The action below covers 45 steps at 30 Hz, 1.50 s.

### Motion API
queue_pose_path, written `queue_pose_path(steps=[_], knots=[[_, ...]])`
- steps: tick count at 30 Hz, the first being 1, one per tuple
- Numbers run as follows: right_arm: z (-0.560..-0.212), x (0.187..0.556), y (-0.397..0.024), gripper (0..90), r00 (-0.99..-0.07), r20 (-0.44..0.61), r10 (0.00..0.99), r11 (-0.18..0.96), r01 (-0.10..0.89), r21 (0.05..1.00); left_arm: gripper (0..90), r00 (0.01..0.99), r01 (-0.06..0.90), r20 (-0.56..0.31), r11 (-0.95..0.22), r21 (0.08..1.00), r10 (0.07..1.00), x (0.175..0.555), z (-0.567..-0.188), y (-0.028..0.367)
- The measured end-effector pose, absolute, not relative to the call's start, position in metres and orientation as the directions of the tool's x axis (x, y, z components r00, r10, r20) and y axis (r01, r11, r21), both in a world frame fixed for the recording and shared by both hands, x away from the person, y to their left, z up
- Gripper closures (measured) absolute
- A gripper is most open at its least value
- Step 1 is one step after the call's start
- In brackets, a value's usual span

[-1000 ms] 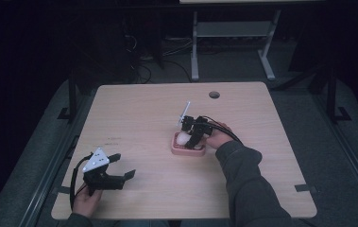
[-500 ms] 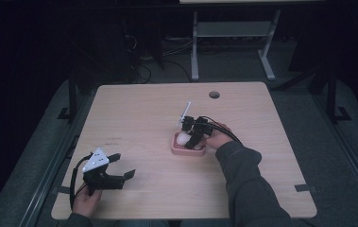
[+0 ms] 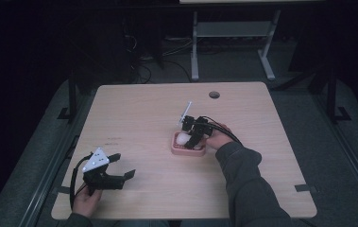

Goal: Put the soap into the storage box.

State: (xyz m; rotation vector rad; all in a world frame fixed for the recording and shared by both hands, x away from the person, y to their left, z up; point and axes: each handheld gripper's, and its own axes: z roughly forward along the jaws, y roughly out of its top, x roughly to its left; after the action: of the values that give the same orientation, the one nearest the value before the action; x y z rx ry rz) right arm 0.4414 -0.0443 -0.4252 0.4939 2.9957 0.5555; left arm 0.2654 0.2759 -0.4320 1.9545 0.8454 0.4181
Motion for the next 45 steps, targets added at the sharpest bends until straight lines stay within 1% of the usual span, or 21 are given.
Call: queue_pose_path(steps=[4,8,13,26,45], knots=[[-0.422,0.441,-0.047,44.1,-0.942,0.02,0.336,0.87,0.318,0.378,14.4,0.705,0.39,-0.05,-0.327,0.861,0.708,0.265,-0.432,0.276],[-0.42,0.438,-0.05,43.8,-0.941,0.017,0.337,0.863,0.316,0.395,14.5,0.708,0.39,-0.049,-0.332,0.859,0.705,0.265,-0.433,0.274],[-0.415,0.435,-0.055,39.2,-0.937,0.007,0.35,0.852,0.321,0.413,14.5,0.707,0.391,-0.05,-0.331,0.859,0.706,0.265,-0.433,0.274],[-0.403,0.427,-0.071,38.1,-0.925,0.013,0.38,0.811,0.339,0.476,14.4,0.71,0.392,-0.044,-0.343,0.853,0.703,0.266,-0.433,0.273],[-0.395,0.412,-0.085,33.5,-0.915,0.005,0.404,0.792,0.353,0.499,14.5,0.712,0.392,-0.045,-0.343,0.853,0.701,0.266,-0.433,0.272]])
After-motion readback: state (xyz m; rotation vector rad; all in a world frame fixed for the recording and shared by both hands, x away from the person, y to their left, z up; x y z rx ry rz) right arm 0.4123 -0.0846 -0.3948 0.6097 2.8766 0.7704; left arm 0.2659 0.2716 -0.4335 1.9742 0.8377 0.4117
